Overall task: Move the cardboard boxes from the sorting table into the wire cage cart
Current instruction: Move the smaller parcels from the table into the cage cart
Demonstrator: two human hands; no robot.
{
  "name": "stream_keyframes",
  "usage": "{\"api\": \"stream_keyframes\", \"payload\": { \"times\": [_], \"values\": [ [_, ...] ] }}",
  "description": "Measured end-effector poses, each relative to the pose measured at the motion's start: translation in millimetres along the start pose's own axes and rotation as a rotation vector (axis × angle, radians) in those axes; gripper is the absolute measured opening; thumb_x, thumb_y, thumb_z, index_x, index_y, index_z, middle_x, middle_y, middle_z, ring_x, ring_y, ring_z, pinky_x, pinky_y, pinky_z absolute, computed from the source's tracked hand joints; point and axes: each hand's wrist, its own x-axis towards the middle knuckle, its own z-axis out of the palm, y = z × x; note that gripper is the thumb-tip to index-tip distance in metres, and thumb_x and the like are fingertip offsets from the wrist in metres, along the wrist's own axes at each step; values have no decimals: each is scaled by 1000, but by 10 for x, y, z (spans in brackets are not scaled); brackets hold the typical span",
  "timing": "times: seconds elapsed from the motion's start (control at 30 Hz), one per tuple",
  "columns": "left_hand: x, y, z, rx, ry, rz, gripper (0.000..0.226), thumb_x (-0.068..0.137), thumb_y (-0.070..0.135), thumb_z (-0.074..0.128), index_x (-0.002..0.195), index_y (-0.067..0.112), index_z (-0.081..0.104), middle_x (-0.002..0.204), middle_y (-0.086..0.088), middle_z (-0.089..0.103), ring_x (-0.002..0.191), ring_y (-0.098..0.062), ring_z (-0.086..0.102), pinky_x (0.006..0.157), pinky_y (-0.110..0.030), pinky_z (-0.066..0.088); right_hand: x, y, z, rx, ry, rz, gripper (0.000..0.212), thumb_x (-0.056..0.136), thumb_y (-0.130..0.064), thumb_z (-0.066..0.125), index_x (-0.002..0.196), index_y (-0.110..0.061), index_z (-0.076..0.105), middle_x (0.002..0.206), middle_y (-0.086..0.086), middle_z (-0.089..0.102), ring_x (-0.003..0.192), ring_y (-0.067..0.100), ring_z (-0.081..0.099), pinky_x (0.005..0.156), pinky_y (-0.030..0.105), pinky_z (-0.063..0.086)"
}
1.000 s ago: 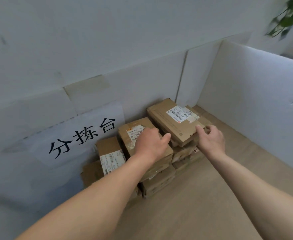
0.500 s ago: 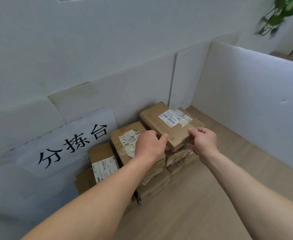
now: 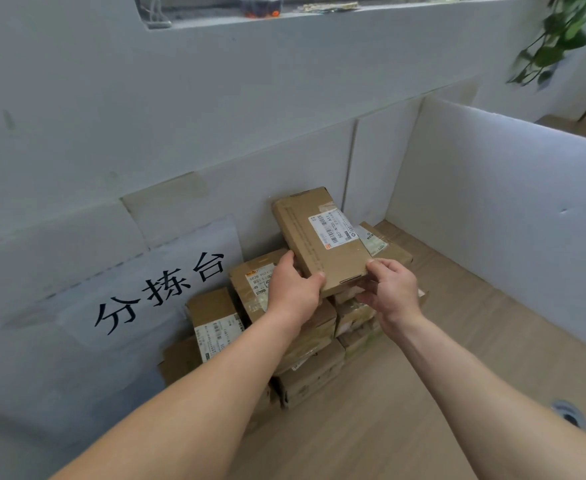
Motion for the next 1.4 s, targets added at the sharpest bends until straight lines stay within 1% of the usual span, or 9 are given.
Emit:
{"api": "stream_keyframes", "payload": {
  "times": [0.13,0.23,0.33,0.4,0.57,0.77,0.97,1.2,1.4],
  "values": [
    [1,-55,-169,-41,7,-1,50,94,10,66,134,34,49,119,4,66,110,-18,65,88,-42,60,134,11,-72,-328,140,-162,9,90,-33,67,88,-24,69,87,-8,69,85,18,65,84,42,54],
    [16,-121,-264,-13,4,-17,59,94,9,65,146,29,42,120,2,66,113,-19,64,95,-45,56,216,-4,-154,-633,174,-184,32,91,-43,62,116,-24,69,114,-3,68,108,22,63,95,43,51],
    [22,-180,-309,10,-5,-45,62,95,8,64,147,30,40,122,1,65,115,-20,63,94,-45,57,291,-22,-153,-850,159,-123,53,93,-50,58,136,-19,61,136,7,60,122,29,57,98,39,45],
    [26,-212,-326,22,-14,-65,64,95,7,64,149,29,38,124,1,64,112,-20,64,89,-43,60,293,-28,-101,-927,130,-100,51,93,-50,57,130,-16,64,128,9,64,116,32,58,89,38,43],
    [47,-256,-326,23,-30,-95,68,95,7,63,152,29,33,124,1,64,108,-18,65,81,-39,62,285,-3,-17,-836,74,-64,25,91,-45,60,84,-20,61,90,2,65,86,25,60,76,37,47],
    [35,-277,-327,24,-37,-92,55,96,6,61,141,31,44,115,5,66,102,-16,66,70,-31,63,312,5,46,-671,103,-11,22,91,-43,64,95,-21,64,90,-6,65,86,21,61,85,44,53],
    [2,-236,-357,47,-38,-73,58,95,5,62,144,31,43,120,4,65,112,-18,64,92,-43,58,345,-43,59,-357,85,125,15,88,-19,74,98,-16,63,100,7,68,83,24,67,63,38,59],
    [-128,-212,-613,41,-28,-45,65,96,5,61,150,32,37,122,2,65,108,-17,65,79,-37,62,164,-68,87,-227,-43,-6,62,91,-3,62,145,-28,47,101,6,74,79,22,75,59,36,60],
    [-427,-205,-861,29,-42,-10,59,97,6,60,146,34,42,122,4,65,107,-18,66,74,-35,62,-207,-83,-29,-195,-56,-121,72,91,3,58,153,-27,40,101,-3,70,73,14,74,57,27,58]
  ]
}}
